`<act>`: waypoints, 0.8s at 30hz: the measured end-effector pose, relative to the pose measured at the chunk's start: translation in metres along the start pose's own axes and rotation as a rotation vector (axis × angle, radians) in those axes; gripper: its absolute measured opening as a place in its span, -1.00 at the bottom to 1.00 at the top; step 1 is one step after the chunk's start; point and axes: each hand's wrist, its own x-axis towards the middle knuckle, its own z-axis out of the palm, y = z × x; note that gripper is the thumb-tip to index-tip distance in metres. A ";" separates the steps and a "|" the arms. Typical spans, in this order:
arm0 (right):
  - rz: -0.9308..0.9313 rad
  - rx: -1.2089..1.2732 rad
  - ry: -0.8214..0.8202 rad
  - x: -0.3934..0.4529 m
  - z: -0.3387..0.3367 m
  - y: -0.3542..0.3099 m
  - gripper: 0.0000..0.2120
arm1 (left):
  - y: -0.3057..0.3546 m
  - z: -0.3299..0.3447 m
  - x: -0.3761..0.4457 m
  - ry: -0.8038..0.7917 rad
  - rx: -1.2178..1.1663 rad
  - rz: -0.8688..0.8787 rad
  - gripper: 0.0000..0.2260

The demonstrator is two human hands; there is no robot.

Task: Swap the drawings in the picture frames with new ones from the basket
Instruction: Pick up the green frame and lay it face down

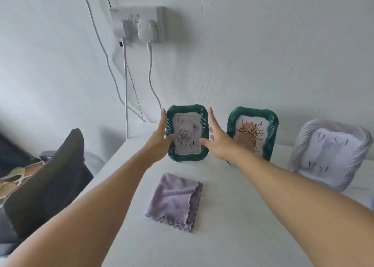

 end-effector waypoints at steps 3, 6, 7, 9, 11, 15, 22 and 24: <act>0.014 0.032 0.026 0.004 0.004 0.004 -0.01 | -0.002 0.002 0.001 -0.052 -0.097 -0.013 -0.23; -0.003 0.089 0.091 -0.004 0.009 -0.001 -0.04 | 0.003 0.004 -0.004 -0.026 -0.104 0.023 -0.21; -0.023 0.103 0.112 -0.006 0.008 -0.003 -0.04 | 0.004 0.004 -0.006 -0.021 -0.129 0.039 -0.21; -0.073 0.113 0.149 -0.016 0.003 -0.007 -0.05 | 0.006 0.002 -0.011 -0.024 -0.214 0.078 -0.20; -0.096 0.096 0.172 -0.030 -0.006 -0.013 -0.06 | 0.009 0.001 -0.019 -0.048 -0.290 0.111 -0.20; -0.125 0.232 0.140 -0.067 -0.020 -0.024 -0.10 | 0.022 0.008 -0.039 -0.114 -0.391 0.186 -0.17; -0.134 0.390 0.098 -0.128 -0.041 -0.010 -0.12 | 0.041 0.047 -0.076 -0.199 -0.461 0.206 -0.21; -0.107 0.415 0.104 -0.142 -0.046 -0.001 -0.13 | 0.044 0.060 -0.084 -0.221 -0.479 0.191 -0.21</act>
